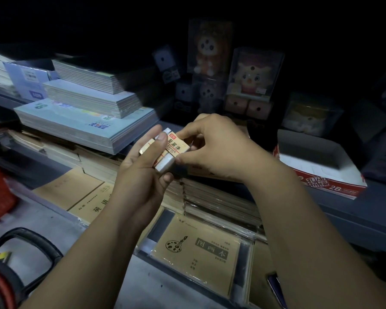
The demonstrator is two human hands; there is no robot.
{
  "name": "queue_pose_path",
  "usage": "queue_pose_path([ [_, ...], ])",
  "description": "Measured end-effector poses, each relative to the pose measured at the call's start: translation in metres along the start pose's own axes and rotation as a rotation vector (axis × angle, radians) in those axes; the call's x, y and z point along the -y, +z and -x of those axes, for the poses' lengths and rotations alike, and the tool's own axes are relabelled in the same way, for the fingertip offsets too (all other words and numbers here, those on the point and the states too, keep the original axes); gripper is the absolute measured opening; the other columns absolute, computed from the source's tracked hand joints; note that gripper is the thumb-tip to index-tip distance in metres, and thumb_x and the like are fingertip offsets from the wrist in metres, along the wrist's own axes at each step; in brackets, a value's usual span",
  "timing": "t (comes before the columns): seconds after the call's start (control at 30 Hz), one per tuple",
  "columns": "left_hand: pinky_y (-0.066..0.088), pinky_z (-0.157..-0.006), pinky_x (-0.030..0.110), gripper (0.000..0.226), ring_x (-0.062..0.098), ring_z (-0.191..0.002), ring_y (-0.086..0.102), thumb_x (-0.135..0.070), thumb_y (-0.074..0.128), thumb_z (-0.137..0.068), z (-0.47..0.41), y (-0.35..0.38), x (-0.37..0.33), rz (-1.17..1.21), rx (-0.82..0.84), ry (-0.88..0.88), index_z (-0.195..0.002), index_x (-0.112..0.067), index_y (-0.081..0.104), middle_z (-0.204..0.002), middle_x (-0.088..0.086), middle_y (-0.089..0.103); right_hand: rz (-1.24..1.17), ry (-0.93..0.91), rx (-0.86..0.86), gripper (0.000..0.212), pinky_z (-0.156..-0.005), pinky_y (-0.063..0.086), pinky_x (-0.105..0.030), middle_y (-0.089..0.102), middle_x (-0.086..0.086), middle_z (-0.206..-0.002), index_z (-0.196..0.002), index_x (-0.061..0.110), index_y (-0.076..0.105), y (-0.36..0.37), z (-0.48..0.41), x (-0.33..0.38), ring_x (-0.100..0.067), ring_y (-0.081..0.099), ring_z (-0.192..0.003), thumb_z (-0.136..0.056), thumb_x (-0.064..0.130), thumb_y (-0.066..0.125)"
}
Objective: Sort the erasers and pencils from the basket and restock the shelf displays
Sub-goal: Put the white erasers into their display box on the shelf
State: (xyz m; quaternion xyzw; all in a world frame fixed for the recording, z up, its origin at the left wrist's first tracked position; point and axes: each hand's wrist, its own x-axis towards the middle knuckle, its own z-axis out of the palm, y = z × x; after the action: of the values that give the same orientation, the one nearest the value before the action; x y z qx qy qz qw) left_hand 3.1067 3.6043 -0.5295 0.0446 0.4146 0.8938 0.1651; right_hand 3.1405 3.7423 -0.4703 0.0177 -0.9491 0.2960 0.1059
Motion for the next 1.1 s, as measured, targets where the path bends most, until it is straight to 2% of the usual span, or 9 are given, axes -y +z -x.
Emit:
queue_pose_path([
  [0.1, 0.045, -0.044, 0.013, 0.025, 0.006, -0.061, 0.067, -0.019, 0.064, -0.097, 0.001, 0.000, 0.000, 0.003, 0.013, -0.004, -0.121, -0.023, 0.069, -0.093, 0.007, 0.077, 0.012, -0.010, -0.028, 0.027, -0.077, 0.056, -0.032, 0.065, 0.006, -0.087, -0.104, 0.029, 0.079, 0.002, -0.001, -0.001, -0.006, 0.064, -0.077, -0.078, 0.027, 0.084],
  [0.17, 0.046, -0.044, 0.014, 0.024, 0.006, -0.063, 0.067, -0.019, 0.064, -0.097, 0.001, 0.000, 0.000, 0.001, 0.019, -0.010, -0.120, -0.023, 0.069, -0.093, 0.004, 0.077, 0.033, -0.028, -0.050, 0.027, -0.081, 0.056, -0.035, 0.061, 0.005, -0.098, -0.106, 0.028, 0.079, 0.005, -0.002, -0.003, -0.008, 0.062, -0.083, -0.079, 0.026, 0.080],
  [0.3, 0.046, -0.045, 0.014, 0.022, 0.005, -0.067, 0.067, -0.022, 0.067, -0.094, -0.001, 0.000, 0.001, 0.007, 0.012, -0.027, -0.115, -0.025, 0.072, -0.098, 0.003, 0.076, 0.084, -0.044, -0.090, 0.031, -0.088, 0.052, -0.034, 0.054, 0.003, -0.109, -0.113, 0.025, 0.075, 0.012, -0.004, -0.006, -0.010, 0.056, -0.096, -0.083, 0.028, 0.075],
  [0.53, 0.047, -0.046, 0.014, 0.022, 0.008, -0.071, 0.067, -0.021, 0.067, -0.093, -0.002, -0.001, 0.000, 0.078, 0.004, -0.050, -0.114, -0.022, 0.071, -0.099, 0.005, 0.075, 0.154, -0.046, -0.161, 0.031, -0.087, 0.053, -0.035, 0.052, 0.002, -0.113, -0.117, 0.017, 0.070, 0.022, -0.006, -0.005, -0.012, 0.054, -0.098, -0.088, 0.027, 0.067],
  [0.67, 0.053, -0.053, 0.013, 0.022, 0.013, -0.074, 0.072, -0.013, 0.067, -0.093, -0.003, -0.002, 0.000, 0.178, -0.024, -0.063, -0.114, -0.013, 0.069, -0.098, 0.012, 0.075, 0.125, -0.010, -0.154, 0.029, -0.083, 0.052, -0.033, 0.057, 0.003, -0.107, -0.110, 0.023, 0.073, 0.016, -0.006, -0.008, -0.012, 0.056, -0.096, -0.083, 0.032, 0.072],
  [0.8, 0.058, -0.061, 0.015, 0.021, 0.029, -0.097, 0.076, -0.010, 0.066, -0.095, -0.005, -0.006, 0.001, 0.182, -0.084, -0.067, -0.115, -0.011, 0.067, -0.106, 0.017, 0.077, 0.068, 0.086, -0.153, 0.024, -0.080, 0.057, -0.030, 0.066, 0.012, -0.094, -0.104, 0.030, 0.077, -0.005, -0.002, -0.019, -0.003, 0.063, -0.085, -0.080, 0.029, 0.075],
  [0.93, 0.059, -0.065, 0.021, 0.023, 0.026, -0.097, 0.076, -0.013, 0.070, -0.093, -0.008, -0.009, 0.003, 0.145, -0.138, -0.076, -0.117, -0.012, 0.067, -0.111, 0.017, 0.075, 0.039, 0.178, -0.086, 0.020, -0.075, 0.056, -0.026, 0.072, 0.009, -0.089, -0.102, 0.027, 0.079, -0.028, 0.005, -0.030, -0.003, 0.065, -0.079, -0.082, 0.025, 0.076],
  [1.03, 0.059, -0.068, 0.026, 0.026, 0.026, -0.097, 0.074, -0.008, 0.057, -0.099, -0.010, -0.008, 0.004, 0.183, -0.144, -0.122, -0.123, -0.012, 0.066, -0.117, 0.021, 0.070, 0.069, 0.199, -0.023, 0.016, -0.074, 0.050, -0.019, 0.073, 0.012, -0.090, -0.100, 0.023, 0.080, -0.041, 0.009, -0.036, -0.001, 0.065, -0.086, -0.086, 0.023, 0.073],
  [1.1, 0.061, -0.072, 0.030, 0.035, 0.030, -0.103, 0.071, -0.003, 0.046, -0.099, -0.011, -0.006, 0.006, 0.212, -0.138, -0.133, -0.127, -0.011, 0.065, -0.118, 0.024, 0.067, 0.071, 0.227, 0.012, 0.012, -0.077, 0.052, -0.020, 0.075, 0.010, -0.090, -0.094, 0.024, 0.081, -0.047, 0.013, -0.038, -0.002, 0.066, -0.090, -0.087, 0.022, 0.070],
])
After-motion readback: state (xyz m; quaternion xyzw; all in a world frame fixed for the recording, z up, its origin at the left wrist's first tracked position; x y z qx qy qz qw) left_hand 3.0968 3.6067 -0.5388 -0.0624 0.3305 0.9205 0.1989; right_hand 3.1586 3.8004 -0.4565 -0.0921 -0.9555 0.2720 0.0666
